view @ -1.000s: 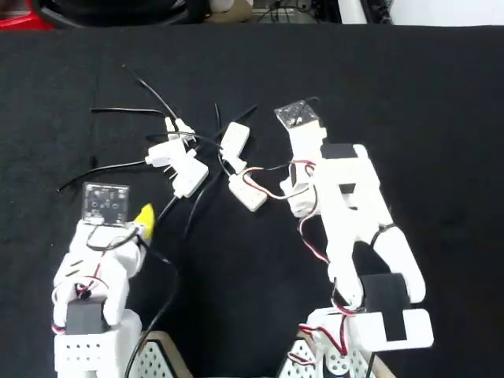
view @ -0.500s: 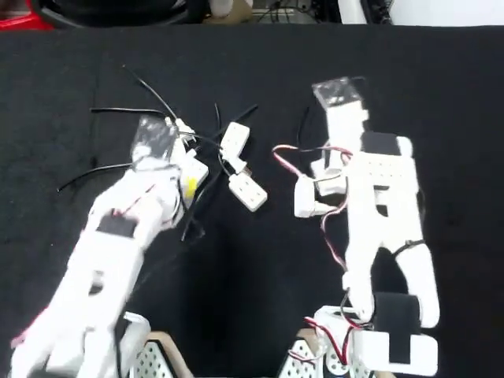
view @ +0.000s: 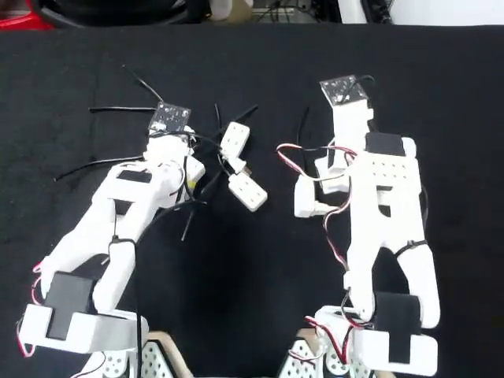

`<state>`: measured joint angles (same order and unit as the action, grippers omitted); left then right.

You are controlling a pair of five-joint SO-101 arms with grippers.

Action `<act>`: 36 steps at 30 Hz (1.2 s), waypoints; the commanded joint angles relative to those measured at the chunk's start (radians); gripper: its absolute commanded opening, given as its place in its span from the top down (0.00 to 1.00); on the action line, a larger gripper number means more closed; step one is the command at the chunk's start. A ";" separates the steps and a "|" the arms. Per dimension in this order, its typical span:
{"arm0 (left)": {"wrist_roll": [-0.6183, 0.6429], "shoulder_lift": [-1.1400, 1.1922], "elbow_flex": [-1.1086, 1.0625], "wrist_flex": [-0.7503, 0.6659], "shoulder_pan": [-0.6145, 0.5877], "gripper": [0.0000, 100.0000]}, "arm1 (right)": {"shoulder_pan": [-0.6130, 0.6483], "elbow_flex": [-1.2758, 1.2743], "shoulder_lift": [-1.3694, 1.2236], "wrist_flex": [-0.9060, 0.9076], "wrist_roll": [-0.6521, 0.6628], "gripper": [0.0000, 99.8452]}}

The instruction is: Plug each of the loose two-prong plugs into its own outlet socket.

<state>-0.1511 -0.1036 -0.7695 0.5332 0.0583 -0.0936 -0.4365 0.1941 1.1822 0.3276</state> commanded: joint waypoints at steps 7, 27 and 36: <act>-0.083 -0.006 -0.002 -0.018 0.045 0.80 | -0.012 -0.013 0.039 -0.055 0.009 0.98; -0.203 -0.017 -0.005 0.173 0.041 0.97 | -0.012 -0.030 0.039 -0.049 0.009 0.98; -0.250 -0.144 -0.021 0.505 0.039 0.97 | -0.012 -0.030 0.039 -0.048 0.002 0.98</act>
<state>-0.3890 -0.1557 -0.7802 0.9214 0.0967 -0.0921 -0.4733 0.1941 1.1423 0.3261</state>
